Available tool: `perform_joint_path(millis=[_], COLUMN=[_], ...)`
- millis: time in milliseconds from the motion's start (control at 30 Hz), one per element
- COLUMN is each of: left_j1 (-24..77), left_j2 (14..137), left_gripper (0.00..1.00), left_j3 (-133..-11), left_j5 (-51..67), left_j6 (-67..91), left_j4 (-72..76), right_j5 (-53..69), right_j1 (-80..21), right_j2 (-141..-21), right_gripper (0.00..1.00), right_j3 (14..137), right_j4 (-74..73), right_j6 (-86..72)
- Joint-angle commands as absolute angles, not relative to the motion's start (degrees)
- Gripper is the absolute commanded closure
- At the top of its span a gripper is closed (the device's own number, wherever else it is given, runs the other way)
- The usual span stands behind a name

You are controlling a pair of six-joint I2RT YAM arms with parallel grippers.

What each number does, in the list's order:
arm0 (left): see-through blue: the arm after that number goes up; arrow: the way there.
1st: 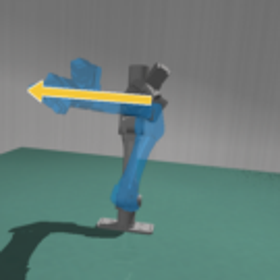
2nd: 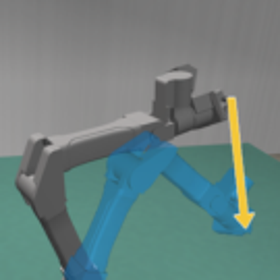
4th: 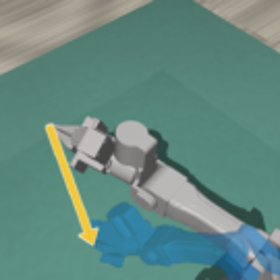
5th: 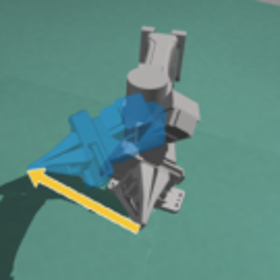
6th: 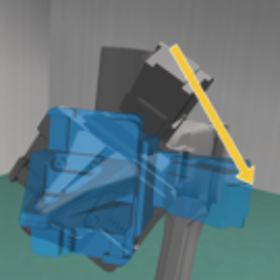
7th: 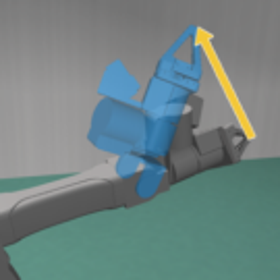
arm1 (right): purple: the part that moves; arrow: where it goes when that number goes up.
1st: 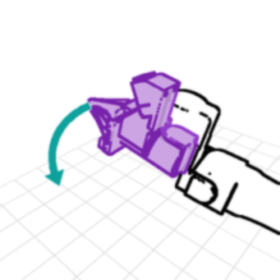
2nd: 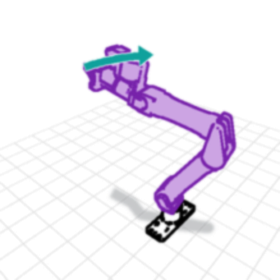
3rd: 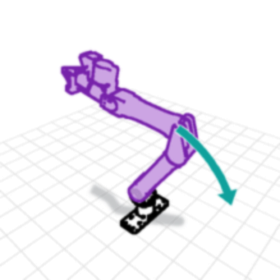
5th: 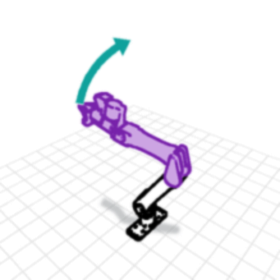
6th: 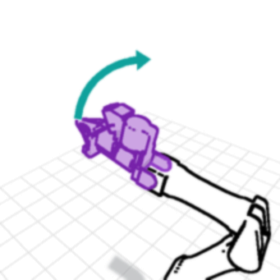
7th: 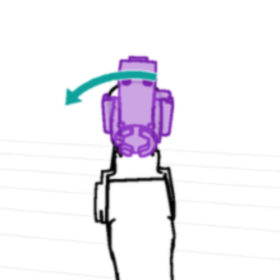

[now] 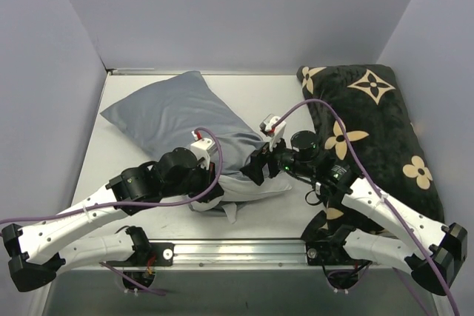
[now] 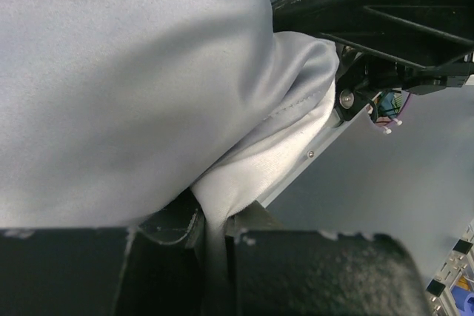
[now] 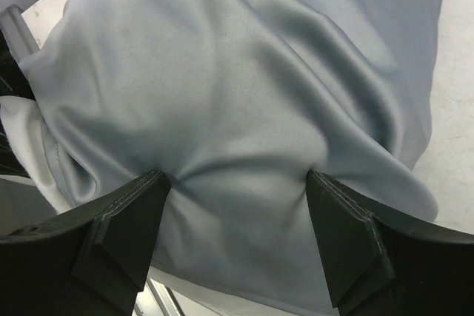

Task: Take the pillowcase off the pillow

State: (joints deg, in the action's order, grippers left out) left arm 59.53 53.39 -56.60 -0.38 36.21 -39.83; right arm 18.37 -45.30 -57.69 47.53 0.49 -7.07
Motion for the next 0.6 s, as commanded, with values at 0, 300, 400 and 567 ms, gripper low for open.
perform_joint_path(millis=[0, 300, 400, 567], left_j1=[59.2, 59.2, 59.2, 59.2], left_j2=[53.2, 53.5, 53.7, 53.8], left_gripper=[1.0, 1.0, 1.0, 1.0], left_j3=[-60.6, -60.8, -60.7, -60.7], left_j5=[-0.5, -0.7, -0.9, -0.4], left_j6=[36.5, 36.4, 36.4, 36.6], left_j4=[-33.0, -33.0, -33.1, -33.0], right_j5=[14.5, 15.2, 14.8, 10.6], right_j1=[-46.7, -50.1, -52.0, -53.7], right_j2=[-55.9, -49.6, -47.9, -49.5], right_gripper=[0.22, 0.22, 0.23, 0.26], right_j3=[47.8, 46.1, 44.1, 44.1], right_j4=[0.8, -2.1, -2.0, -3.3], right_j6=[-4.1, -3.9, -3.9, -3.3])
